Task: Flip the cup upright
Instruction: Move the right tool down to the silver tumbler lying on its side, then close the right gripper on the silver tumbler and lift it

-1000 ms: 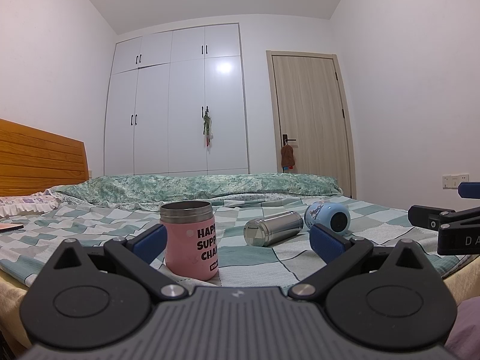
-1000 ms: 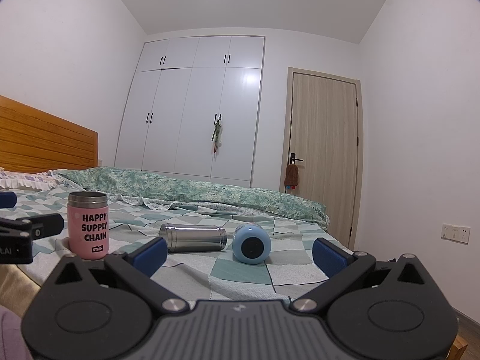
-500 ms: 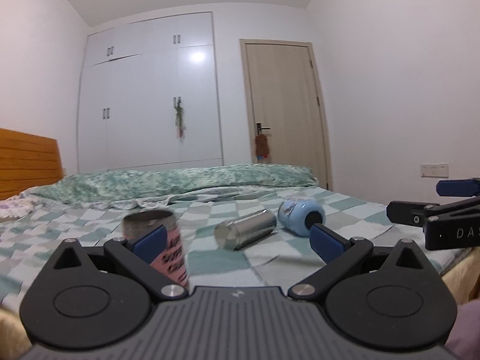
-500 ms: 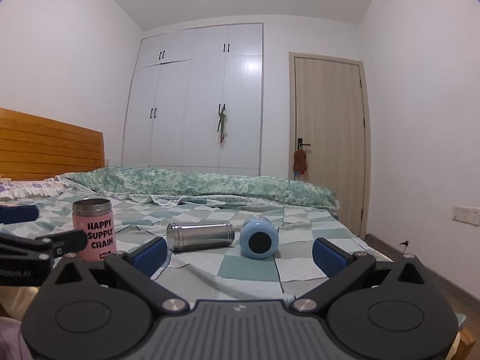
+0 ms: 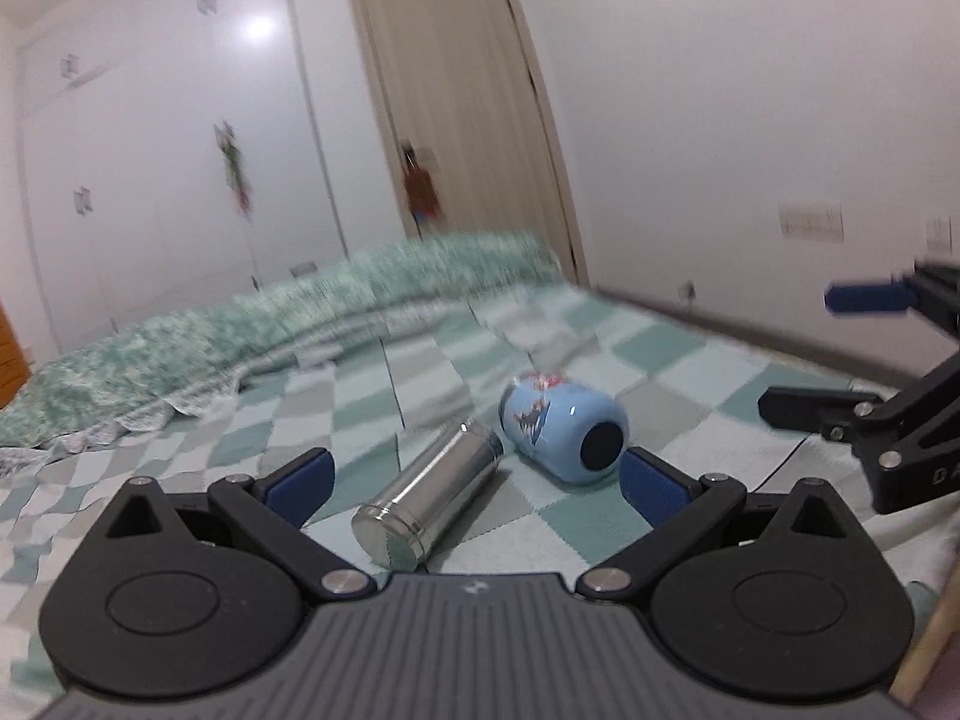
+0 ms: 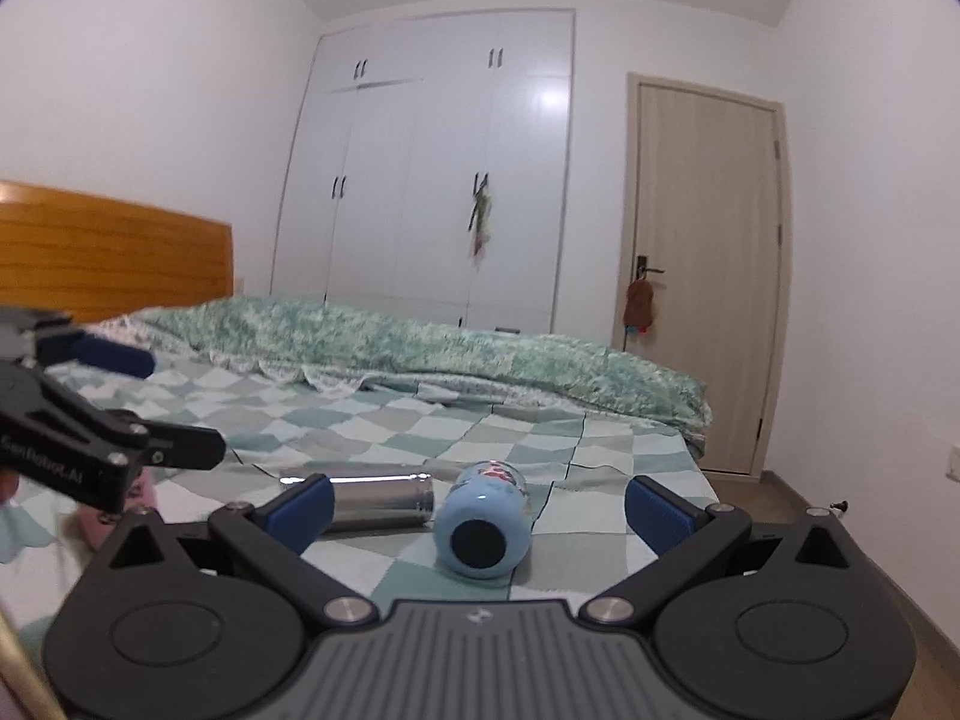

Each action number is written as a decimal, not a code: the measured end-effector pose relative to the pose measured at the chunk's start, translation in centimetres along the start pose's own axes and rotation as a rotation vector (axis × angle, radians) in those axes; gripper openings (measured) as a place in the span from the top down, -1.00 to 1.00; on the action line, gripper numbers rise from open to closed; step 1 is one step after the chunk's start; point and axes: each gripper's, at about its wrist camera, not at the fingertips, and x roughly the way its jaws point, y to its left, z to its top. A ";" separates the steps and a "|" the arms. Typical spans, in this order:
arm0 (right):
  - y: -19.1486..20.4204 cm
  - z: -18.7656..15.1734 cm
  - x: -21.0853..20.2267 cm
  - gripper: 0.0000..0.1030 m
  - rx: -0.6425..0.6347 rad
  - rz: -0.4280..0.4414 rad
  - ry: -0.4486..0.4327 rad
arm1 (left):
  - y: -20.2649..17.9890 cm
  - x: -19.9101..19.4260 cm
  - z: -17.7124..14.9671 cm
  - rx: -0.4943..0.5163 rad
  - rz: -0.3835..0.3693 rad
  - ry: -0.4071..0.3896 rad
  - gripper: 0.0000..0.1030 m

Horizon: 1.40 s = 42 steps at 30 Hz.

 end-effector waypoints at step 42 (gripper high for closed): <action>-6.1 3.8 13.0 -1.00 -0.067 0.170 0.277 | -0.1 16.9 3.2 0.123 -0.102 0.620 -0.23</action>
